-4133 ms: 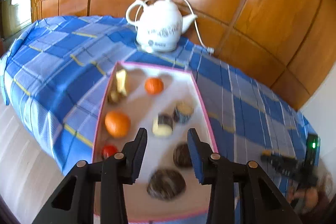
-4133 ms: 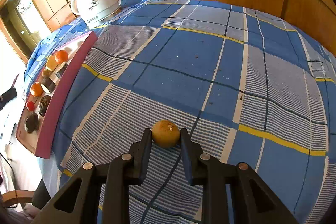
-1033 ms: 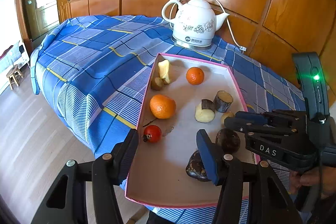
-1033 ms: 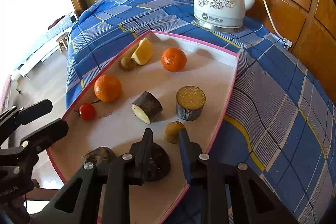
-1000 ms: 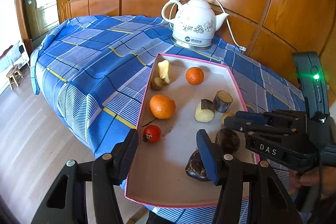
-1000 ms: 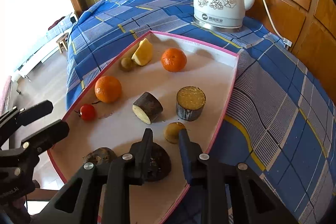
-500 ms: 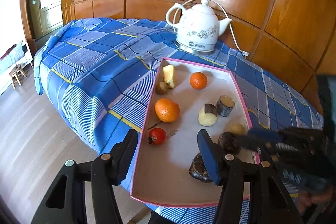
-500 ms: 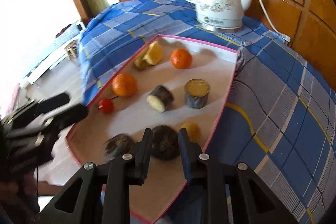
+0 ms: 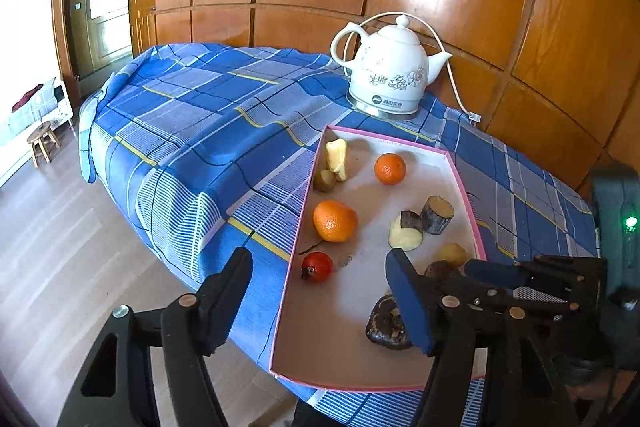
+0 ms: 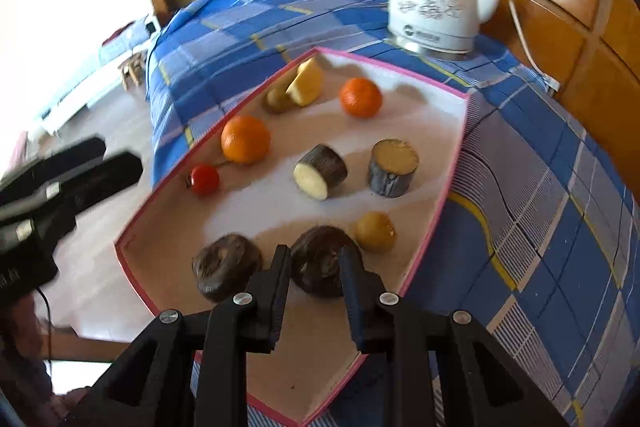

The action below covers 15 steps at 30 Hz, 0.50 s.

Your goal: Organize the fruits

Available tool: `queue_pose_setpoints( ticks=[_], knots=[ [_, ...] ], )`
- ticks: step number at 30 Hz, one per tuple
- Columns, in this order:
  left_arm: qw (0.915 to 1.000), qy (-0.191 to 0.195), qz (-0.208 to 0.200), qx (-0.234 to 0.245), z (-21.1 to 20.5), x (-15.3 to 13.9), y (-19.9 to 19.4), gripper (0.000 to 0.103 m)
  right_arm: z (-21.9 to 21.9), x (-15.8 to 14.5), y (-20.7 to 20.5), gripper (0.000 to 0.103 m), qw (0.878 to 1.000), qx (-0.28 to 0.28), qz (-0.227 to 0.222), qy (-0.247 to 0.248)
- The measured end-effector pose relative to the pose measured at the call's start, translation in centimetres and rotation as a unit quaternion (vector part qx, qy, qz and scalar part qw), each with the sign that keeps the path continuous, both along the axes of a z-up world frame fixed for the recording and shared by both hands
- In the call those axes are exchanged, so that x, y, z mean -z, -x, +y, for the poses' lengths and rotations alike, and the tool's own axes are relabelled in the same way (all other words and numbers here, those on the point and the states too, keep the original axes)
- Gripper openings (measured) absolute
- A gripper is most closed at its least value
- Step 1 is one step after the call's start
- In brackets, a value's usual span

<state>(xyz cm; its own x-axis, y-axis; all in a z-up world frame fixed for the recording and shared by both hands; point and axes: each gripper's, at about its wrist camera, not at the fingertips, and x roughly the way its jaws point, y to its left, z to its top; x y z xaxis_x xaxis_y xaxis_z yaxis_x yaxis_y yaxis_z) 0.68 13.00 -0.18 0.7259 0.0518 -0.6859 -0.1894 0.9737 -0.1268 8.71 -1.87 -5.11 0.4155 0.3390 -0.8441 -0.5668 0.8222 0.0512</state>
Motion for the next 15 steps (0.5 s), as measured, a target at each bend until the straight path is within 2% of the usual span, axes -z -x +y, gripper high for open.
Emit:
queue_pose_setpoints(
  ticks=[4, 10, 13, 15],
  knots=[
    [1.0, -0.004, -0.006, 0.002, -0.4, -0.2, 0.2, 0.073, -0.5, -1.0, 1.0, 0.026, 1.0, 0.015, -0.019, -0.009],
    [0.9998, -0.014, -0.012, 0.009, -1.5, -0.5, 0.8, 0.08, -1.5, -2.1, 2.8, 0.031, 0.996, 0.071, -0.049, -0.027],
    [0.9995, -0.021, -0.018, 0.013, -2.3, -0.6, 1.3, 0.085, -2.4, -2.4, 3.5, 0.034, 0.992, 0.104, -0.062, -0.027],
    [0.9993, -0.028, -0.024, 0.012, -2.8, -0.7, 1.7, 0.092, -3.0, -2.5, 4.0, 0.036, 0.99, 0.122, -0.07, -0.024]
  ],
)
